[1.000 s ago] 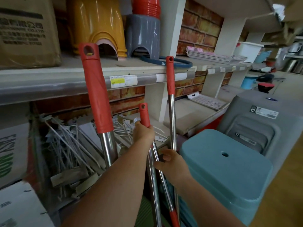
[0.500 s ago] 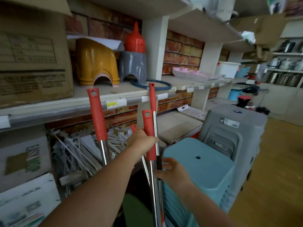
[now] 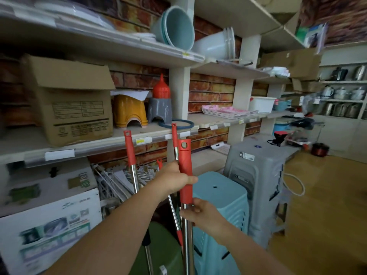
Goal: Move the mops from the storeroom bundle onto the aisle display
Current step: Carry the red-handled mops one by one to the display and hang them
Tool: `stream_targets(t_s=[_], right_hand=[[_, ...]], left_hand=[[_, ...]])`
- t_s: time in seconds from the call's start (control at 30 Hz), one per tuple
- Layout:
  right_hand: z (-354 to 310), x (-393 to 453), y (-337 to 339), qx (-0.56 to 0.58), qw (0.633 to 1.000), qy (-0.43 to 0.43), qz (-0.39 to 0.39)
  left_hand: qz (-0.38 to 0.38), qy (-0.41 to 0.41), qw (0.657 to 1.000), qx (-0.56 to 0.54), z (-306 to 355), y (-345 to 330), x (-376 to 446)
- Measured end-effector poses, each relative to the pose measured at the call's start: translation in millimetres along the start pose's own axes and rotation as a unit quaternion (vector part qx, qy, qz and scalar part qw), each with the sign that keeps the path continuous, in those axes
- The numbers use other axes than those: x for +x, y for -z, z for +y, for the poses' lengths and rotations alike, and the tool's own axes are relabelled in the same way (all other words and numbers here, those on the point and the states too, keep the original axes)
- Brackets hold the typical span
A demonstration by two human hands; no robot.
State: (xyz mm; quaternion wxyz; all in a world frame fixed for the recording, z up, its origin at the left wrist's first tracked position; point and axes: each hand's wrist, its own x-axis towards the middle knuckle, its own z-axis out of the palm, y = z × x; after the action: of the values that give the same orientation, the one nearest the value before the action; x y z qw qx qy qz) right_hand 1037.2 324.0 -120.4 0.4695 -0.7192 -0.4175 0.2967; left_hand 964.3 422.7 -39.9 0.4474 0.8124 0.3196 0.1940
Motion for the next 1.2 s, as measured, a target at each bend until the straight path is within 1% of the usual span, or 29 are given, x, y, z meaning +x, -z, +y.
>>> stream_targets(t_s=[0.17,0.3,0.4,0.67,0.8,0.9,1.0,1.07,1.13,1.2], right_hand=[[-9,-53,-2,-0.007,1.0,0.013,0.0],[-17,-91,-9,-0.033,0.999,0.011,0.032],[-22,-118,-20,-0.04,0.998,-0.01,0.051],[-36,-188,-40,-0.088,0.992,-0.022,0.088],[-35,-230,-39,-0.042,0.994,-0.018,0.094],[-31,-266,-40,-0.03,0.995,-0.004,0.097],[-24,-308,-41,-0.027,0.994,0.012,0.102],[-19,-335,-41,-0.023,0.993,0.016,0.112],[-17,-362,-44,-0.027,0.993,0.012,0.117],[-19,-386,-47,-0.029,0.993,0.008,0.116]], left_hand=[[-0.035,-0.014,0.999,0.011,18,2,-53],[-0.054,-0.044,0.997,0.028,24,4,-88],[-0.063,-0.059,0.996,0.033,23,6,-113],[-0.054,-0.089,0.993,0.051,32,5,-196],[-0.033,-0.118,0.99,0.069,45,-6,-244],[-0.022,-0.127,0.989,0.069,51,-19,-279],[-0.035,-0.129,0.99,0.043,54,-35,-318],[-0.049,-0.144,0.988,0.033,57,-45,-345],[-0.046,-0.164,0.984,0.045,63,-53,-372],[-0.032,-0.186,0.978,0.083,67,-56,-397]])
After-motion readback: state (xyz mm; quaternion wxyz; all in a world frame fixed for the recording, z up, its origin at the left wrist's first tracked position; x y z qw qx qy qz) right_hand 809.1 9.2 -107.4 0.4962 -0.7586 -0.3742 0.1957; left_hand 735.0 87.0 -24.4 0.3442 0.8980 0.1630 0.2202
